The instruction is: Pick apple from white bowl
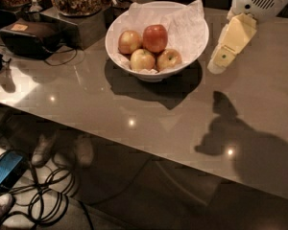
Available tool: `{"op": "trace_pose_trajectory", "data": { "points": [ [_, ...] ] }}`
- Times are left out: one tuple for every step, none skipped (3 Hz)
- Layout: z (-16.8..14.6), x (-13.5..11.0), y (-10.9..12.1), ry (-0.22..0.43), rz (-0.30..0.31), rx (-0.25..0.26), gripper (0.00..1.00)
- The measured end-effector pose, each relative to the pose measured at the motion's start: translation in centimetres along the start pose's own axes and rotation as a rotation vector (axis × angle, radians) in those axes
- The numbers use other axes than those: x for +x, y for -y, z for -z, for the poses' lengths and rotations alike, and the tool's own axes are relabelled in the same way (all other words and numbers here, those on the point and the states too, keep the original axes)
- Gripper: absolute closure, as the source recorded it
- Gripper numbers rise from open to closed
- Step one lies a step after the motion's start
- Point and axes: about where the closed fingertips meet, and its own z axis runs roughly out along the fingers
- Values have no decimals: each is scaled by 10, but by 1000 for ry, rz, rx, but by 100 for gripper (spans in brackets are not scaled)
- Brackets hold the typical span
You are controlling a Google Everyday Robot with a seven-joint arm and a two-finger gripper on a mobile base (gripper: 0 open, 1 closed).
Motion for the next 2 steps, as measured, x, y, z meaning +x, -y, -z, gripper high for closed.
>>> {"op": "trace_pose_trajectory", "data": {
  "points": [
    [-20,-66,20,4,42,-19,0],
    [-21,-78,24,33,52,-1,0]
  ]
}}
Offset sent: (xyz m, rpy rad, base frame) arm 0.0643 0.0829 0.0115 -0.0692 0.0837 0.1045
